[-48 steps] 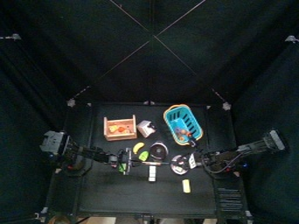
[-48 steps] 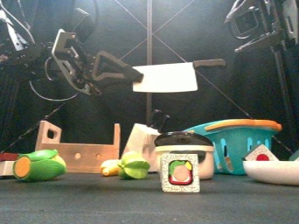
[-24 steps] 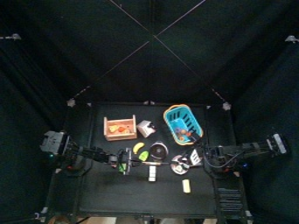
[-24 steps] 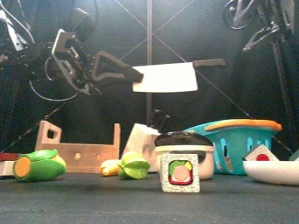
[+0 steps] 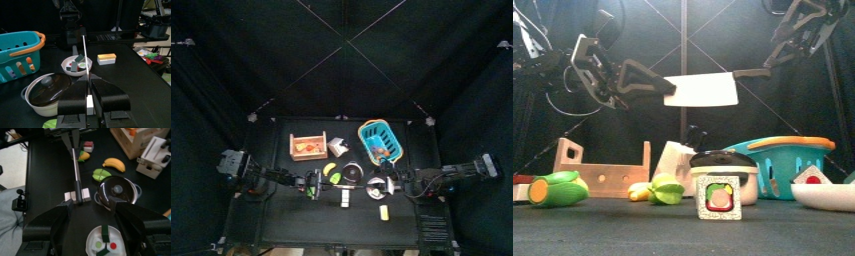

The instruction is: Regrasp cleaver

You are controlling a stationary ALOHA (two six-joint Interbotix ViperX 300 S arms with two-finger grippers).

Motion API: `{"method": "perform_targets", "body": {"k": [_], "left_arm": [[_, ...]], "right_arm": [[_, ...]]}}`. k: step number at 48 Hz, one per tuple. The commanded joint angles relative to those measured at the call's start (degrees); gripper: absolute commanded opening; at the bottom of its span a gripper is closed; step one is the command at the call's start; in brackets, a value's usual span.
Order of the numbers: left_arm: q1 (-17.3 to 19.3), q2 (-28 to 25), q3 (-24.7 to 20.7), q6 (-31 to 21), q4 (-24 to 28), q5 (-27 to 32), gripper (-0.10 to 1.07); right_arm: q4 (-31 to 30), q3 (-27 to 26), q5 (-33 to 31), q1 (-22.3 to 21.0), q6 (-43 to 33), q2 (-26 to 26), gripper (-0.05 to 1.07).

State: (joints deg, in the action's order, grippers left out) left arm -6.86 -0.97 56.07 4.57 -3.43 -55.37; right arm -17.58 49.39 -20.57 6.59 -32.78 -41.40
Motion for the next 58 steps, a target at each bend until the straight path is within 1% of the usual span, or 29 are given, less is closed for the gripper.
{"method": "perform_targets", "body": {"k": [1, 7, 13, 26, 38, 42, 58], "left_arm": [[-0.2, 1.1, -0.5, 0.0, -0.1, -0.4, 0.43], [-0.2, 1.1, -0.7, 0.1, -0.1, -0.4, 0.43], [-0.2, 1.1, -0.9, 0.2, -0.1, -0.4, 0.43], [-0.2, 1.1, -1.7, 0.1, 0.0, -0.4, 0.43], [-0.2, 0.7, -2.1, 0.1, -0.1, -0.4, 0.43], [-0.2, 0.5, -2.2, 0.1, 0.0, -0.4, 0.43], [-0.2, 0.5, -2.4, 0.1, -0.1, -0.4, 0.43]], "right_arm": [[-1.5, 2.3, 7.8, 0.2, 0.0, -0.2, 0.90], [-2.3, 4.9, 13.6, -0.2, -0.1, 1.1, 0.90], [-2.0, 5.4, 17.0, -0.3, -0.1, 3.9, 0.90], [-2.9, 3.3, 17.2, -0.3, 0.1, 9.3, 0.90], [-3.4, 2.9, 17.4, -0.3, 0.0, 10.0, 0.89], [-3.5, 2.9, 17.6, -0.3, 0.0, 10.1, 0.86], [-3.3, 2.0, 17.8, -0.9, 0.0, 11.3, 0.67]]}}
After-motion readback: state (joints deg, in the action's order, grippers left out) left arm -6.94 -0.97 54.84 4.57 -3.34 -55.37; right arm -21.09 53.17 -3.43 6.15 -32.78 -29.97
